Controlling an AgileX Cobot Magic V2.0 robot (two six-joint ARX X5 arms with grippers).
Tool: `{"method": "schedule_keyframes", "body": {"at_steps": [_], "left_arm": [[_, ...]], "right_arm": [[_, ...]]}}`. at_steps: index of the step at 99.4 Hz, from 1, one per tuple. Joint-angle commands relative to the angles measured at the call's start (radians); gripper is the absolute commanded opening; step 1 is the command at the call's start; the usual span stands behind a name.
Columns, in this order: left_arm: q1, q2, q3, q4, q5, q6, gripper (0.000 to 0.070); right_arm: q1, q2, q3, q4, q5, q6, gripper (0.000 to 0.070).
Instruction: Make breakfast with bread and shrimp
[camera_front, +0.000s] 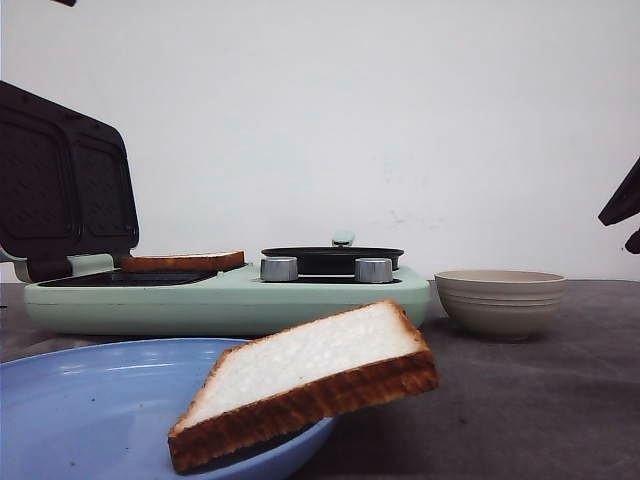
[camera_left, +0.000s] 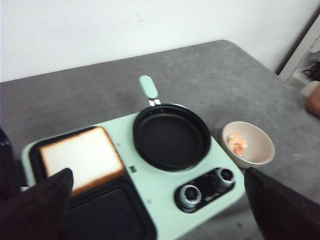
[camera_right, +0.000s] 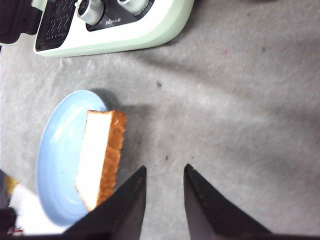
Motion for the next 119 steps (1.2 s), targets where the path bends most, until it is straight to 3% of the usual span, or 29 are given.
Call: {"method": "schedule_keyframes", "body": {"at_steps": [1,16,33,46,66,119], "left_arm": [[0.000,-0.071,-0.083,0.082,0.016,-0.035,0.0626],[0.000,-0.219,-0.264,0.192,0.002,-0.078,0.0626],[0.000,-0.315,-0.356,0.172,-0.015,-0.104,0.0626],[0.000,-0.365,-0.366,0.102,-0.030,-0.084,0.0626],[0.000,-0.422,-0.366,0.108,-0.064,-0.088,0.0626],[0.000,-0.456,-0.366,0.078,-0.074,-0.087,0.0626]], "right_arm": [[0.020,0.010,0.016,0.003,-0.011,0.034,0.0147],[0.104,0.045,0.015,0.027,-0.013,0.081,0.0152],[0.234,0.122,0.015,0.116,0.031,0.133,0.0163],[0.320,0.195,0.015,0.163,0.074,0.136,0.0170],[0.396,0.303,0.015,0.250,0.107,0.152,0.0193],[0.503,0.483,0.015,0.441,0.099,0.247,0.0229]]}}
